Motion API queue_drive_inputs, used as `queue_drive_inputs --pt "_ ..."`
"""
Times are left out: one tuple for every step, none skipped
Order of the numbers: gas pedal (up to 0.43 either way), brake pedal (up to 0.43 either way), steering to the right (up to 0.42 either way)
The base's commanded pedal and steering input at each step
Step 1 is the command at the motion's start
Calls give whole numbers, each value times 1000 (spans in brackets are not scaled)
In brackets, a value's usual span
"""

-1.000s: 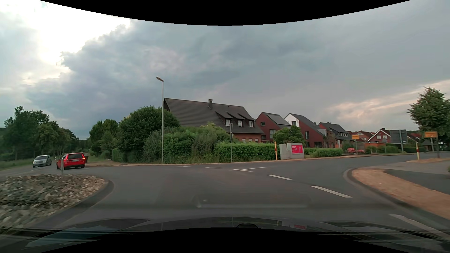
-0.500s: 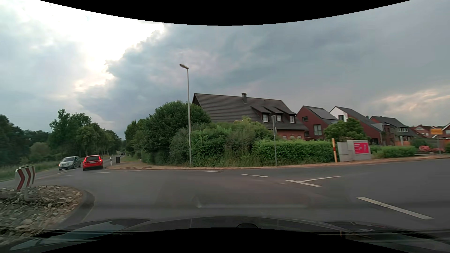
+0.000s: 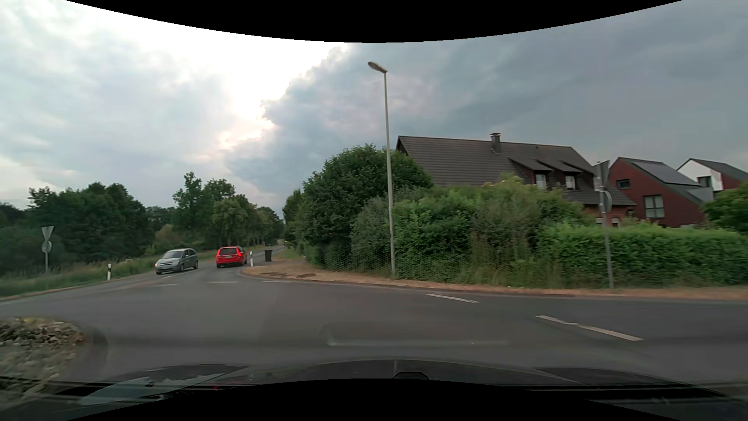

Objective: Follow the waypoints while adhering to traffic rules and regulations

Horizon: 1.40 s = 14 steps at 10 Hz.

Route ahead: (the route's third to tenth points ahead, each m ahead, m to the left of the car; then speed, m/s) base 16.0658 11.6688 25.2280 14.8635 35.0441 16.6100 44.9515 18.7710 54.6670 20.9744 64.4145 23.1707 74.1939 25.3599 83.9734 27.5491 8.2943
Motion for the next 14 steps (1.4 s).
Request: queue_drive_inputs --pt "169 0 -260" --pt "169 0 -259" --pt "169 0 -259" --pt "169 0 -257" --pt "177 0 -253" --pt "177 0 -249" --pt "177 0 -244" --pt "177 0 -231" --pt "189 0 -200" --pt "189 0 -179" --pt "209 0 -150" --pt "209 0 -104" --pt "220 0 -60" --pt "228 0 -36"
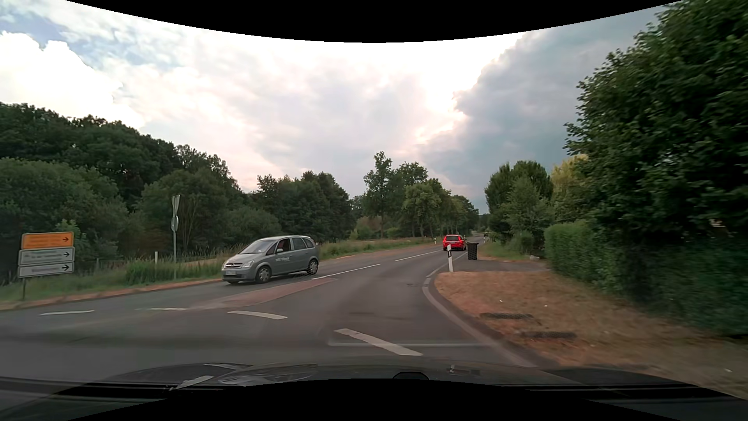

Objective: Follow the waypoints while adhering to traffic rules and regulations

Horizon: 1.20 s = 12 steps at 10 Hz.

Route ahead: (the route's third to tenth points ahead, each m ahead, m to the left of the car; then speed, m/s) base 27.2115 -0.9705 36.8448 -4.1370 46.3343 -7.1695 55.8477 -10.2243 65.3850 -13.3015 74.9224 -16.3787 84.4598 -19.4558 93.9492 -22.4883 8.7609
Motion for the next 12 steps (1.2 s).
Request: queue_drive_inputs --pt "240 0 -19" --pt "260 0 -5" --pt "268 0 6" --pt "268 0 23" --pt "268 0 39" --pt "268 0 55" --pt "268 0 74" --pt "287 0 93" --pt "287 0 114" --pt "287 0 122" --pt "299 0 122" --pt "350 0 117"
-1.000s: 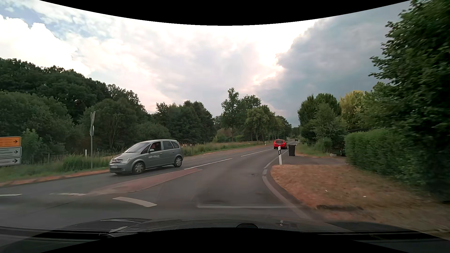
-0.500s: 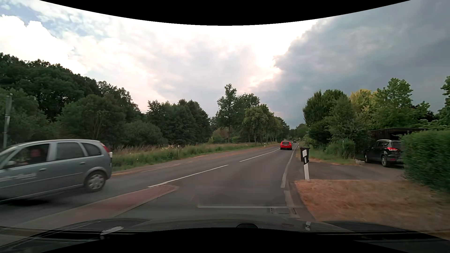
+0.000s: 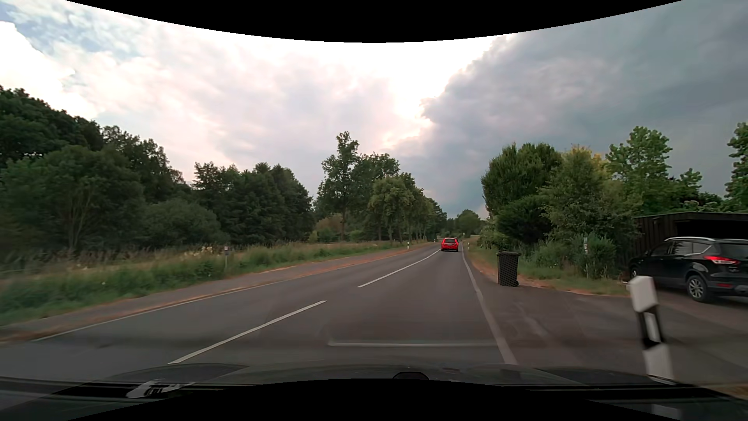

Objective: Follow the waypoints while adhering to traffic rules and regulations

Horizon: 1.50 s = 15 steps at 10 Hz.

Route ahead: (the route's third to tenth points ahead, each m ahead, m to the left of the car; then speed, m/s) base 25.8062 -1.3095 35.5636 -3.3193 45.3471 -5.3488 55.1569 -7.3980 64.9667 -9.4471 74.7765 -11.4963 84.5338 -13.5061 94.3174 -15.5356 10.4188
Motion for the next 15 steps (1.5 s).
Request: queue_drive_inputs --pt "358 0 113" --pt "358 0 109" --pt "358 0 105" --pt "358 0 95" --pt "358 0 76" --pt "370 0 51" --pt "390 0 38" --pt "409 0 27" --pt "429 0 24" --pt "461 0 24" --pt "512 0 24" --pt "512 0 22" --pt "512 0 21" --pt "500 0 17" --pt "500 0 13"
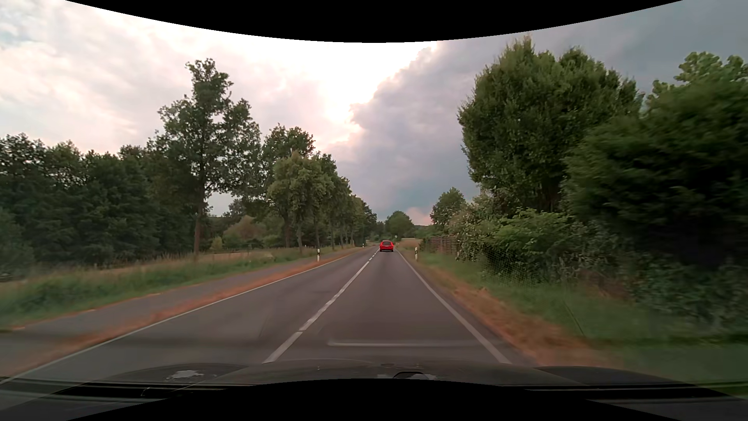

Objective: Follow the waypoints while adhering to traffic rules and regulations

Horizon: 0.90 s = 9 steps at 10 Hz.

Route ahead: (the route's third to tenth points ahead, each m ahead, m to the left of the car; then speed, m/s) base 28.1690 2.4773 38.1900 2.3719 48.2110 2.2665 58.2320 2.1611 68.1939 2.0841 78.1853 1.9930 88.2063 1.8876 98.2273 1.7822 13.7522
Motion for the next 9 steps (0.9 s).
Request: queue_drive_inputs --pt "488 0 9" --pt "488 0 6" --pt "488 0 6" --pt "469 0 6" --pt "469 0 6" --pt "469 0 5" --pt "469 0 4" --pt "469 0 2" --pt "461 0 -3"
